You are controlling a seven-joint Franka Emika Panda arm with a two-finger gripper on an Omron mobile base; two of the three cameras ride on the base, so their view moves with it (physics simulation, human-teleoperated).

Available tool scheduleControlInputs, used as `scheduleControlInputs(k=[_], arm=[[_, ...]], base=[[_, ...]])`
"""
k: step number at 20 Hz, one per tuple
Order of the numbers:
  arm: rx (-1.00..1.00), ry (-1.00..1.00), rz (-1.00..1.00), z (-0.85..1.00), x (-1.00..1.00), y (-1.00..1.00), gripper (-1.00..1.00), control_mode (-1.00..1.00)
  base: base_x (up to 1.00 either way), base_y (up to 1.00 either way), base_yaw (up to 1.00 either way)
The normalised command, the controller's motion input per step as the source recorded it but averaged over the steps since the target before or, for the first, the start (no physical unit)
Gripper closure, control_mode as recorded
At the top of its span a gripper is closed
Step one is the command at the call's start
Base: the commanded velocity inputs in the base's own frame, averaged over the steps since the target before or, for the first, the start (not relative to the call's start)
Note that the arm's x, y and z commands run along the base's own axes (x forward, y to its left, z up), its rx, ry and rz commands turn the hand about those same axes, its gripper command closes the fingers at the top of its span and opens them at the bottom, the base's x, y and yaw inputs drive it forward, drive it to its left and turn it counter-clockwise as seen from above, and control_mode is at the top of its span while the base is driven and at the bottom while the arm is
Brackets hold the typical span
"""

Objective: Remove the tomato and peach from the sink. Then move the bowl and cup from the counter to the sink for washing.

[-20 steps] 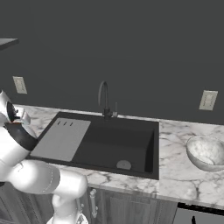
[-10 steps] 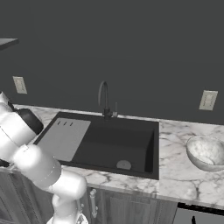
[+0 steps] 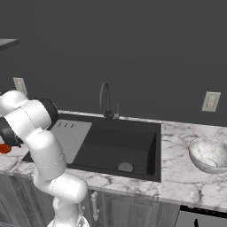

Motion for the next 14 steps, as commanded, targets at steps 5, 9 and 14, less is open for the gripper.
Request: scheduleControlInputs(k=[5, 9, 14], arm=[[-0.03, 0.02, 0.0, -0.21, 0.09, 0.18, 1.0, -1.0], [-0.05, 0.02, 0.0, -0.23, 0.07, 0.2, 1.0, -1.0], [-0.06, 0.0, 0.0, -0.17, 0.12, 0.15, 1.0, -1.0]], base=[[0.0, 0.0, 0.0], [0.0, 0.0, 0.0], [0.0, 0.0, 0.0]])
